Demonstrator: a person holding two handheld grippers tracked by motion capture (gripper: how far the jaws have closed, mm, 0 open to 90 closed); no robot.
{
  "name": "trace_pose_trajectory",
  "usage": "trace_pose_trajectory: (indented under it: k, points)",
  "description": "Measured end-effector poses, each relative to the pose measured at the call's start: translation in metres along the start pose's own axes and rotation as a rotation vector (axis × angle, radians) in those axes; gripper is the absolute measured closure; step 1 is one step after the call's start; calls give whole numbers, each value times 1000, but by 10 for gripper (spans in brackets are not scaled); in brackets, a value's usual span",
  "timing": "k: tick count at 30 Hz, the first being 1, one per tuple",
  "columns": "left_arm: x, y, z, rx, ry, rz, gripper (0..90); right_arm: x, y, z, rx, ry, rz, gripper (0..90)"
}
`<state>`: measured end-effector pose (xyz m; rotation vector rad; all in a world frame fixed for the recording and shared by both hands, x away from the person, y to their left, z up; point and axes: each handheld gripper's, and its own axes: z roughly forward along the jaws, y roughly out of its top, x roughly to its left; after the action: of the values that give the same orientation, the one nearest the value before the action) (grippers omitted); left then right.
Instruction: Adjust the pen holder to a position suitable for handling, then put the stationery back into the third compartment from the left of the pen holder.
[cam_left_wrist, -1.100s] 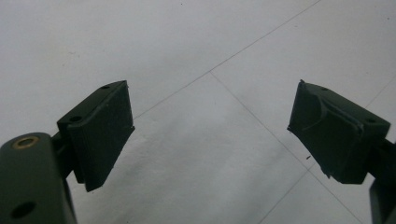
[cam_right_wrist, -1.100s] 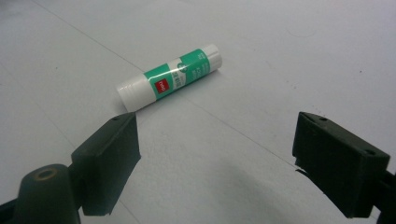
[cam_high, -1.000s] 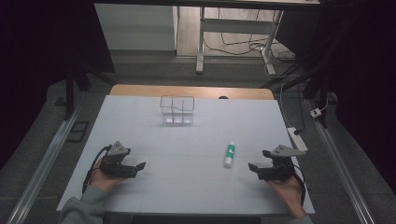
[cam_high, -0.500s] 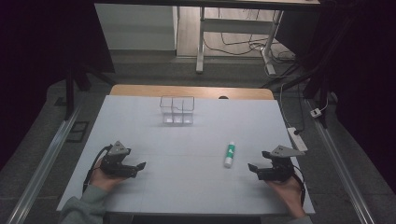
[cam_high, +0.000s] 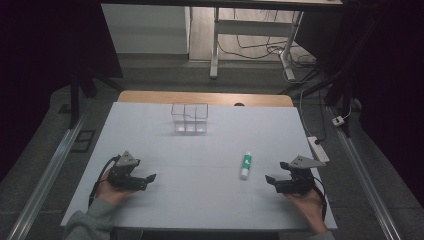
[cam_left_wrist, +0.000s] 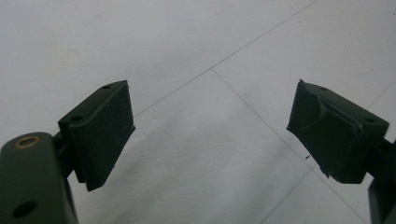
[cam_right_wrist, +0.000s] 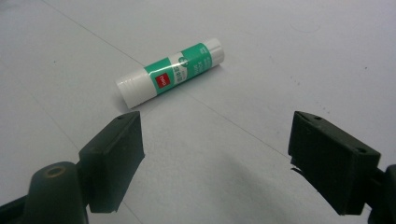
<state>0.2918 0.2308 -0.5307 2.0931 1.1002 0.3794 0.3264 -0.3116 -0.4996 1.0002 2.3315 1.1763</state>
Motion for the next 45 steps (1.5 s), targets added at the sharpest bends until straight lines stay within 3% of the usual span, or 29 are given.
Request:
trace_pose_trajectory:
  k: [17, 28, 32, 45]
  points:
    - [1, 2, 1, -10, -15, -1, 149, 3, 10, 5, -34, 24, 9, 188]
    - [1, 2, 2, -9, -23, -1, 152, 9, 26, 5, -41, 40, -41, 189]
    - [1, 1, 1, -10, -22, 1, 152, 9, 33, 6, -43, 72, -54, 192]
    - [-1, 2, 1, -8, -18, 7, 153, 11, 44, 13, 2, 116, -91, 198]
